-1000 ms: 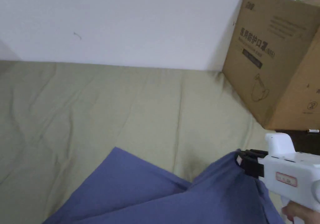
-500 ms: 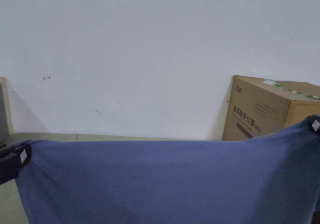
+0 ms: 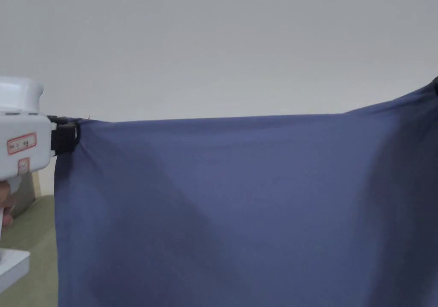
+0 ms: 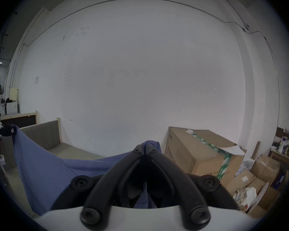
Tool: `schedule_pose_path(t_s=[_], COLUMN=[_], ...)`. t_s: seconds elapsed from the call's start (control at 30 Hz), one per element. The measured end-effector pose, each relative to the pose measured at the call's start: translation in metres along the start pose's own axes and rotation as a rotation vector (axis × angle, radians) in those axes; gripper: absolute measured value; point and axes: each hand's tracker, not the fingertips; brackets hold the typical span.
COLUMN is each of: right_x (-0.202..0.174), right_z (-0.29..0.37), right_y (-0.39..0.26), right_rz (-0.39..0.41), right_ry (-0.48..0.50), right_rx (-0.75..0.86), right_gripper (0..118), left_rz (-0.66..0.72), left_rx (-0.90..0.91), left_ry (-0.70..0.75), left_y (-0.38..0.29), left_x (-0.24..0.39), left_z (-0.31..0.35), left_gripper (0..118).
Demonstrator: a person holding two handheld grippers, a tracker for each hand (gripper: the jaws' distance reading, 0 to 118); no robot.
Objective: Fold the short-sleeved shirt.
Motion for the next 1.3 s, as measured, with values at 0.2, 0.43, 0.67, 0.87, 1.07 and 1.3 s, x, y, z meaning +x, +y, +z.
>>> schedule_pose_path(t_s=[0.2,0.43,0.67,0.87,1.07,1.3], right_x=[-0.015,-0.010,-0.020,-0.028,-0.040,-0.050], right_z=[-0.075,-0.147,-0.175,-0.176,-0.133,-0.021], right_y=[0.022,0.046,0.031,-0.053,-0.147,-0.226], right_rz=[0.003,-0.056,0.056,0.010,-0.021,-0.051], right_ry=[-0.034,-0.027,-0.102,0.026,0.146,0.228], right_rx=[0.054,0.101,0.101,0.121,0.027,-0.106], right_gripper=[0,0,0,0,0,0], left_rz=[-0.009,-0.052,-0.071,-0.163,-0.125,-0.077], left_rx=[0.032,0.038,0.065,0.020,-0.093,-0.245], left_ry=[0.062,0.129,0.170,0.155,0.135,0.092], left_y=[0.034,0.048,0.049,-0.006,-0.092,-0.205], left_x=[-0.008,0.002,0.013,0.029,0.013,-0.001], left_z=[-0.087,-0.151,-0.184,-0.173,-0.147,-0.074], left_gripper=[3,3,3,3,3,3])
